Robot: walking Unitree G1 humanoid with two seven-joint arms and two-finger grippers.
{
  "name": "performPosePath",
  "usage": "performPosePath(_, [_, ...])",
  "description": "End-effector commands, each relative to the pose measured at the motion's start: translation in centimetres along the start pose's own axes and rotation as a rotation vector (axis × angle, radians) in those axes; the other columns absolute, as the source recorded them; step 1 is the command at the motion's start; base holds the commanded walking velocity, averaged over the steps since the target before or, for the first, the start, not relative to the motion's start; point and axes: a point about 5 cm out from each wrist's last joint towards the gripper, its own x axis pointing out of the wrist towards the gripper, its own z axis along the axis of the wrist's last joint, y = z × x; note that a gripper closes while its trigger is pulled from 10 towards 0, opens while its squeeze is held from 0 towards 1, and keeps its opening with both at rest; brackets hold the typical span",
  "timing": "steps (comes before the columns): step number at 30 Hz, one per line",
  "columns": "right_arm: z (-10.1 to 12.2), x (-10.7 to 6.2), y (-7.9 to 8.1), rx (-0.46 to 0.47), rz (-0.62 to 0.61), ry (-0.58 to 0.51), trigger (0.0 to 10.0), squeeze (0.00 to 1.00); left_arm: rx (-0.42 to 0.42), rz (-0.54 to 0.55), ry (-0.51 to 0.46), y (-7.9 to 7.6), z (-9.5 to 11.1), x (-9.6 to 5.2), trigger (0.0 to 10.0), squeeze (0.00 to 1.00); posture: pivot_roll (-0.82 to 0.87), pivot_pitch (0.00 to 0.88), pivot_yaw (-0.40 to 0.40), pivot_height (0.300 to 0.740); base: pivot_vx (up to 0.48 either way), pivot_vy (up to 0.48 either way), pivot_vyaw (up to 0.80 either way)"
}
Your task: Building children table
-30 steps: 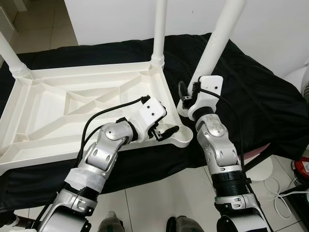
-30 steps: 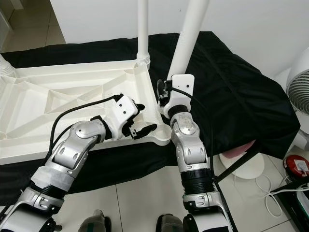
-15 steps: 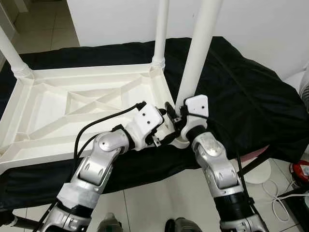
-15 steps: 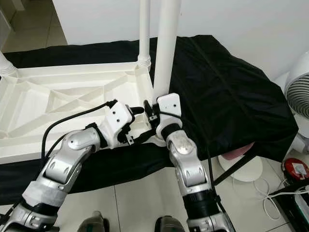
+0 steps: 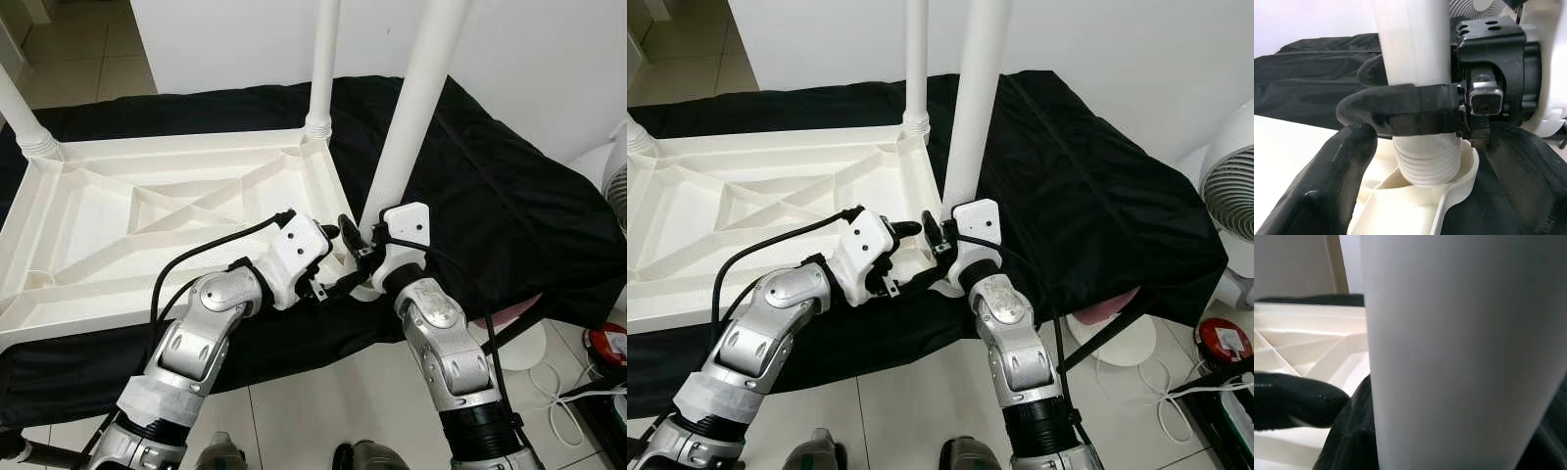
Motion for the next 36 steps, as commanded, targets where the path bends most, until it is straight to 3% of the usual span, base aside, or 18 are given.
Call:
performPosePath(1, [-1.4,-0.8,-0.4,0.039,-0.007,0.029,10.0,0.0,-0.002,0.091,0.006,1.1,0.0,-0.7,10.0,0.0,0.04,0.044,-0.032,0.74,0.0,0.0,0.0])
performPosePath(3, [-2.5,-1.6,-0.5,0.078,-0.017,0.054,10.0,0.0,-0.023,0.087,0.009,1.1,0.0,-0.7,10.0,0.0,0.04,0.044,-0.032,0.74,0.0,0.0,0.0])
performPosePath(10, [-3.6,-2.4,-0.4,0.083,0.009,0.093,10.0,0.0,-0.05,0.081,0.01,1.0,-0.1,-0.7,10.0,0.0,0.03,0.043,-0.028,0.74,0.0,0.0,0.0])
performPosePath(21, [-4.2,-3.2,-1.2,0.001,0.044,0.13,10.0,0.0,-0.025,0.093,0.035,1.6,-0.4,-1.4,10.0,0.0,0.03,0.048,-0.027,0.74,0.0,0.0,0.0])
performPosePath(24, [-4.4,-3.3,-1.8,-0.076,0.078,0.151,10.0,0.0,-0.024,0.099,0.038,1.8,-0.4,-1.5,10.0,0.0,0.04,0.05,-0.025,0.74,0.0,0.0,0.0])
performPosePath(36, [-4.7,-3.4,-2.1,-0.116,0.11,0.158,10.0,0.0,-0.025,0.096,0.044,1.6,-0.5,-1.7,10.0,0.0,0.04,0.053,-0.022,0.74,0.0,0.0,0.0])
